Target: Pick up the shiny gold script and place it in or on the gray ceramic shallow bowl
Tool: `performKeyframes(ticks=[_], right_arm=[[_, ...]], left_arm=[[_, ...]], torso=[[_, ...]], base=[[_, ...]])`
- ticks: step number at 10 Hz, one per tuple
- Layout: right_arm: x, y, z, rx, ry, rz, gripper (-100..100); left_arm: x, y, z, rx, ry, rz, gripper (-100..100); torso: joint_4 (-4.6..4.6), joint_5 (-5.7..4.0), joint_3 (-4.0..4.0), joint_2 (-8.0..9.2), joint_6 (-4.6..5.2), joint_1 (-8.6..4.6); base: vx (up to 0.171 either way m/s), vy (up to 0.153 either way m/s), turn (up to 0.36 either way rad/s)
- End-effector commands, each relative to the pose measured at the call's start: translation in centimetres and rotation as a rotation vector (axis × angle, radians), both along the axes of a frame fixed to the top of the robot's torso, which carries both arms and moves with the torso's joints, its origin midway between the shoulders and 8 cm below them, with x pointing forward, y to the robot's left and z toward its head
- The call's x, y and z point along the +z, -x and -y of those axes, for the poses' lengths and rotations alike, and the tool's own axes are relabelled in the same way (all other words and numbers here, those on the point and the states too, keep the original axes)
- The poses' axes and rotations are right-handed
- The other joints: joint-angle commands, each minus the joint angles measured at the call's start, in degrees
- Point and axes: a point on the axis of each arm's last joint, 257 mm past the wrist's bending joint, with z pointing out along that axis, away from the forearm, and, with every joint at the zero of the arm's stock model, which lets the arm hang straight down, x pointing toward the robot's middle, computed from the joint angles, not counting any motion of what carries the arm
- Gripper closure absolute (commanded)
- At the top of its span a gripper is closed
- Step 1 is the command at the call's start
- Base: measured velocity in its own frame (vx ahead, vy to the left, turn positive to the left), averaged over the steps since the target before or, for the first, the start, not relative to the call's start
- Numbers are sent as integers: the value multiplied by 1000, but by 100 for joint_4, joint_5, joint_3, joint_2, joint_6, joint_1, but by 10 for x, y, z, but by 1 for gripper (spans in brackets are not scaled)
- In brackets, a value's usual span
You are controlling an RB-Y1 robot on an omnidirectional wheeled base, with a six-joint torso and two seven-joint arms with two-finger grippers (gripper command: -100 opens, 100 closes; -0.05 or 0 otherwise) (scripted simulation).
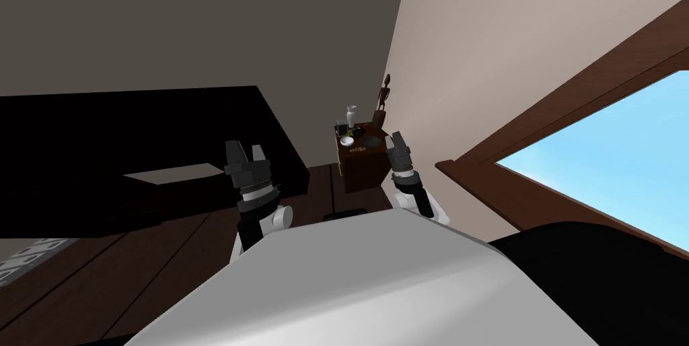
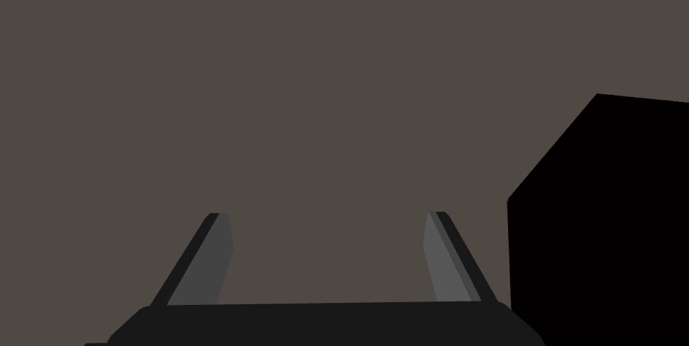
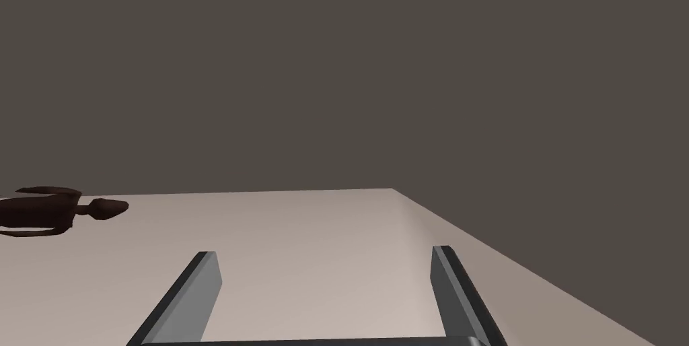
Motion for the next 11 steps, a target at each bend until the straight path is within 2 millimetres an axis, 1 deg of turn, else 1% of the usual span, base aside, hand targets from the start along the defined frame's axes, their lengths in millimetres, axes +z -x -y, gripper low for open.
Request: performKeyframes(ticks=[1,2,3,5,6,7,8,9,10,11], right_arm=[[-7,-1,-11,29,70,10,-100],[-14,-1,-20,48,115,13,-100],[-15,-1,-21,54,129,11,-100],[-34,-4,-37,100,230,7,-100],[-35,-3,-38,105,244,5,-100],[-47,-5,-45,130,298,-1,-100],[-48,-4,-45,133,306,-2,-100],[-62,-6,-52,160,364,-11,-100],[-62,-5,-52,163,371,-12,-100],[-78,-7,-57,189,429,-23,-100]], left_arm=[[0,0,0,0,0,0,0],[0,0,0,0,0,0,0],[0,0,0,0,0,0,0],[0,0,0,0,0,0,0],[0,0,0,0,0,0,0],[0,0,0,0,0,0,0],[0,0,0,0,0,0,0],[0,0,0,0,0,0,0],[0,0,0,0,0,0,0],[0,0,0,0,0,0,0]], torso=[[0,0,0,0,0,0],[-1,-1,-2,-3,0,-5],[0,-2,1,2,0,-10],[-4,-1,-10,-16,2,-1],[-5,0,-11,-19,-1,1],[-5,-1,-14,-25,2,-2],[-7,-1,-18,-30,-2,-3],[-8,-1,-21,-36,4,-2],[-9,-1,-23,-40,0,-3],[-9,-1,-24,-42,2,-1]], base=[[-102,-45,174],[-125,-57,178],[-89,-35,71],[-65,-20,187],[-50,-30,101],[-38,-30,228],[-22,-28,70],[-15,-26,134],[-12,-25,106],[-11,-26,199]])
